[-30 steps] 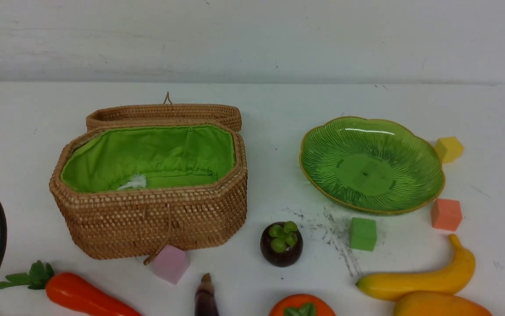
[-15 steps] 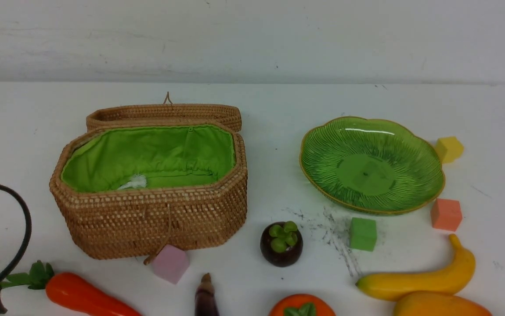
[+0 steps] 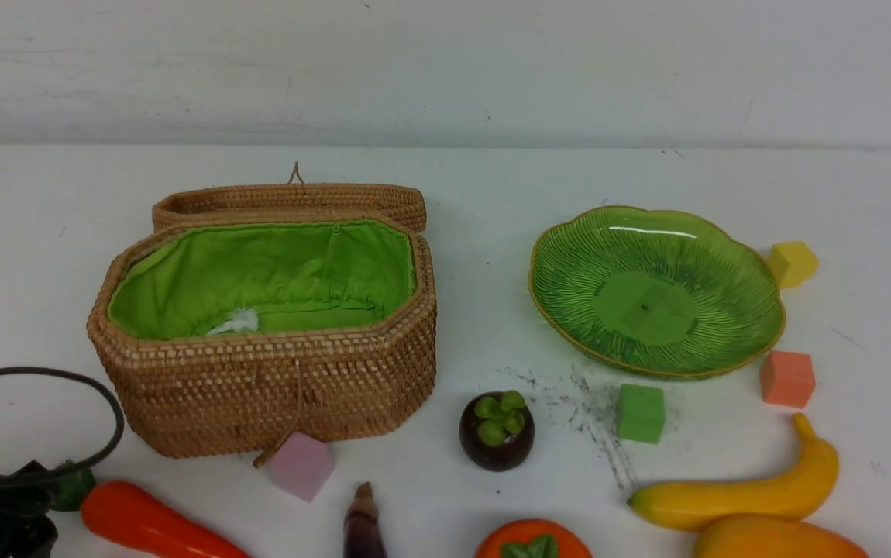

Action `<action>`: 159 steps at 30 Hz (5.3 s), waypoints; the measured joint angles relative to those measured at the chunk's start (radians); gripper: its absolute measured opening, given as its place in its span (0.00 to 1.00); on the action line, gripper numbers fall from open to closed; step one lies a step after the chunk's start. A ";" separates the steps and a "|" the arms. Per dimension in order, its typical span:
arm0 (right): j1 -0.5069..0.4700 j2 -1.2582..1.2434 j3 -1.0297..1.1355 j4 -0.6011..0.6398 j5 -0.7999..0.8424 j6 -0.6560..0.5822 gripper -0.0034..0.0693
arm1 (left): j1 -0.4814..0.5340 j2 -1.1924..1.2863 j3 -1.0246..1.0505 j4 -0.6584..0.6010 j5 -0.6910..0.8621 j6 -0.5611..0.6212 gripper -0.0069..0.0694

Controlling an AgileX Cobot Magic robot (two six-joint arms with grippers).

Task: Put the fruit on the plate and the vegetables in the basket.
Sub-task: Take a daikon with your left arm and place it on the basket on the left, then use the left arm to grab a carrot and put it into the left basket

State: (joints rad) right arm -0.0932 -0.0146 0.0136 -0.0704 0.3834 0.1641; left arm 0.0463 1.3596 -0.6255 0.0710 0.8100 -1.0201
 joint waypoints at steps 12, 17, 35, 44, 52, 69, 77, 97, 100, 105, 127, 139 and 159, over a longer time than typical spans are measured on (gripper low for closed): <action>0.000 0.000 0.000 0.000 0.000 0.000 0.38 | 0.000 0.125 -0.001 0.002 -0.075 -0.002 0.86; 0.000 0.000 0.000 0.000 0.000 0.000 0.38 | 0.000 0.127 -0.001 0.002 -0.068 0.000 0.80; 0.000 0.000 0.000 0.000 0.000 0.000 0.38 | 0.000 -0.003 -0.002 -0.023 -0.027 0.046 0.79; 0.000 0.000 0.000 0.000 0.000 0.000 0.38 | 0.000 -0.278 -0.024 -0.027 0.028 0.080 0.79; 0.000 0.000 0.000 0.000 0.000 0.000 0.38 | 0.000 -0.432 -0.187 -0.106 0.058 0.219 0.79; 0.000 0.000 0.000 0.000 0.000 0.000 0.38 | 0.000 -0.138 -0.572 -0.610 0.112 0.724 0.79; 0.000 0.000 0.000 0.000 0.000 0.000 0.38 | 0.000 0.134 -0.724 -0.694 0.080 0.769 0.79; 0.000 0.000 0.000 0.000 0.000 0.000 0.38 | -0.001 0.412 -0.735 -0.840 -0.002 0.764 0.79; 0.000 0.000 0.000 0.000 0.000 0.000 0.38 | -0.001 0.412 -0.736 -0.805 0.001 0.766 0.79; 0.000 0.000 0.000 0.000 0.000 0.000 0.38 | -0.001 0.412 -0.736 -0.782 0.020 0.775 0.90; 0.000 0.000 0.000 0.000 0.000 0.000 0.38 | -0.001 -0.032 -0.668 -0.438 0.183 0.714 0.82; 0.000 0.000 0.000 0.000 0.000 0.000 0.38 | -0.001 -0.157 -0.287 -0.380 0.092 0.627 0.75; 0.000 0.000 0.000 0.000 0.000 0.000 0.38 | -0.037 0.047 -0.254 -0.194 0.051 0.207 0.73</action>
State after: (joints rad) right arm -0.0932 -0.0146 0.0136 -0.0704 0.3834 0.1641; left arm 0.0091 1.4065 -0.8799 -0.1235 0.8613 -0.8136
